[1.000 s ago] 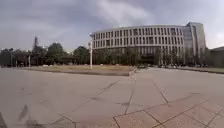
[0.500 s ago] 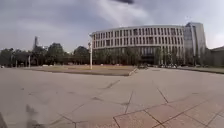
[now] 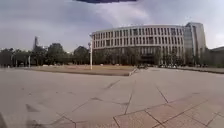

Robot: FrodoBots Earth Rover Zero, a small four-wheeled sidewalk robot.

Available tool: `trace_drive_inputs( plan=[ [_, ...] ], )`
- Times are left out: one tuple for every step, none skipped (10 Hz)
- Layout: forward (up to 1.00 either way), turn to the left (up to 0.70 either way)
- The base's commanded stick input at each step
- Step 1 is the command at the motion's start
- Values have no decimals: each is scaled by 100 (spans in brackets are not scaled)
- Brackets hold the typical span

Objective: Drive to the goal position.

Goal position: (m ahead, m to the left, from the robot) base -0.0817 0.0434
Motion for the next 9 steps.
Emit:
trace_drive_inputs(
  plan=[
    [79, -32],
    [33, -27],
    [0, 0],
    [39, 0],
    [100, 0],
    [100, 0],
    [100, 0],
    [100, 0],
    [100, 0]
  ],
)
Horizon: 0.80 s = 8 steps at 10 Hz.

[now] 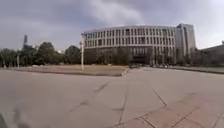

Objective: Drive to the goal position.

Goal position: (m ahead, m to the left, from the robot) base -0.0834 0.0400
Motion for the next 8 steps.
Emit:
trace_drive_inputs(
  plan=[
    [100, 0],
    [100, 0],
    [47, 0],
    [0, 0],
    [0, 0],
    [0, 0],
    [0, 0],
    [0, 0]
  ],
)
